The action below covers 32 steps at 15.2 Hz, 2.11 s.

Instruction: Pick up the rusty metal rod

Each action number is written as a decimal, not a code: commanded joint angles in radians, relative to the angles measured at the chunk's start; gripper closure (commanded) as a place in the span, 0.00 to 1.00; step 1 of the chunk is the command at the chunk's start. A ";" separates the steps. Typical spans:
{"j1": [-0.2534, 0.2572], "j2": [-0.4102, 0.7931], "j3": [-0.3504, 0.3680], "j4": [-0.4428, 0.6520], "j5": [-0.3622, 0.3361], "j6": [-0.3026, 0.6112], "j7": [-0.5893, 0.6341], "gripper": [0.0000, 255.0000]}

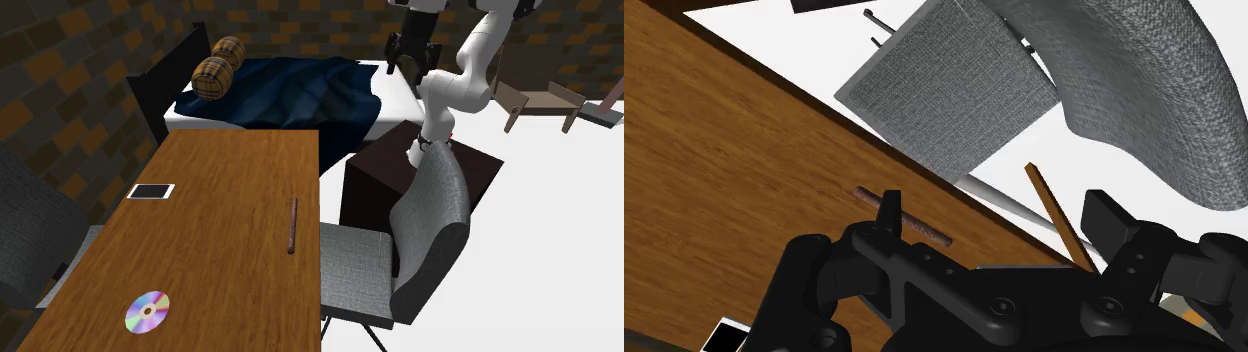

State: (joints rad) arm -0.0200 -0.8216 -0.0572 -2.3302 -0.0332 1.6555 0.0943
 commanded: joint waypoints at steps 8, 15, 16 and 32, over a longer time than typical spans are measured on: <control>0.029 0.142 -0.096 -0.084 -0.061 0.215 -0.193 0.00; 0.065 0.354 -0.189 -0.095 -0.092 0.430 -0.385 0.00; 0.071 0.389 -0.202 -0.091 -0.092 0.460 -0.413 0.00; 0.108 1.033 -0.276 0.164 0.090 0.810 -0.922 0.00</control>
State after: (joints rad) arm 0.0946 0.1646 -0.3378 -2.1965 0.0377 2.4525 -0.7898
